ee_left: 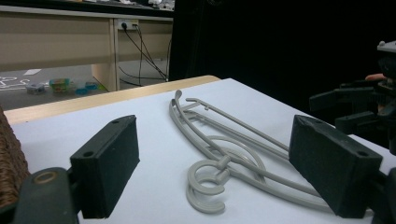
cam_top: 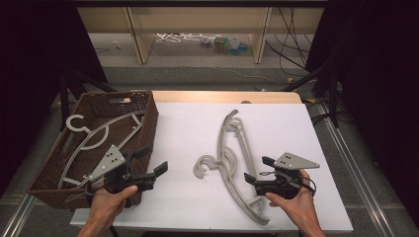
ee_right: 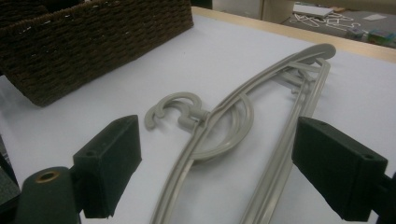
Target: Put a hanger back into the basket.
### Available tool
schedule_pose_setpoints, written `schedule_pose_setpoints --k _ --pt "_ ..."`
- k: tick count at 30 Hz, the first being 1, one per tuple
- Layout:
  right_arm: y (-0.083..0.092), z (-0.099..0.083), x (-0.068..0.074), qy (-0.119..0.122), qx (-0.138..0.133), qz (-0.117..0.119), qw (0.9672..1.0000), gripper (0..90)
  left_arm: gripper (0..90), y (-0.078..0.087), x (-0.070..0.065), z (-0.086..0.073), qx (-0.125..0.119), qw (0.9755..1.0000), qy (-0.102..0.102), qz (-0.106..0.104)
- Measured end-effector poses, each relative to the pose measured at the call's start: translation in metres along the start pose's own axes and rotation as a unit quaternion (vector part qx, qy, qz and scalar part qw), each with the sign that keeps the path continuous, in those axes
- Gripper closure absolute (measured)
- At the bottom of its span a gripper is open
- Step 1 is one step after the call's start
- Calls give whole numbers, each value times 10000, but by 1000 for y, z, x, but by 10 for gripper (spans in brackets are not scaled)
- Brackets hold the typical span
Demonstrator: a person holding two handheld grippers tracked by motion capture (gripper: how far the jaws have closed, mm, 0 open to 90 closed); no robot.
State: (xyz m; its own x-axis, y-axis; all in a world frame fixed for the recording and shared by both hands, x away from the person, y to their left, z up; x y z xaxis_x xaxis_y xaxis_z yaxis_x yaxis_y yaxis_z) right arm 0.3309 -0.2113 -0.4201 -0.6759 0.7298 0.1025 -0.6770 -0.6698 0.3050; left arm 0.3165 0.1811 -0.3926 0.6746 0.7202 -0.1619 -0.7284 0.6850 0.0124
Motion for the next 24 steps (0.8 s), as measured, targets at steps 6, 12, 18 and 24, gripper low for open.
schedule_pose_setpoints --k 6,12,18,24 --pt "-2 -2 2 23 90 20 10000 166 158 -1 -10 -9 94 9995 -228 -193" --pt "-9 -3 5 160 223 -2 9996 164 158 -2 -13 -26 213 9976 -619 -224" --pt "-23 -7 15 330 639 125 9973 165 159 -5 -13 -39 209 9948 -984 -136" --pt "-46 -14 26 586 1230 192 9905 188 161 -4 -10 -39 163 9954 -928 -152"
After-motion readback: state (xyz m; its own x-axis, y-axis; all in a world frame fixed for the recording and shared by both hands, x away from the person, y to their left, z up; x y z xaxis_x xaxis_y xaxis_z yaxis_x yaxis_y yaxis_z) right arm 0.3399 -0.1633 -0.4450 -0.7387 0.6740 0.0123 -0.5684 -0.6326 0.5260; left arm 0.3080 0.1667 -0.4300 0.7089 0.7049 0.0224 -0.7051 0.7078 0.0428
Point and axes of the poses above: each handheld gripper's, and its own axes: y roughly backward along the jaws, z roughly out of its top, x roughly to its left, the point moved 2 cm from there along -y, roughly forward along the jaws, and after that the axes turned 10 degrees about -x, right-handed, at the moved point
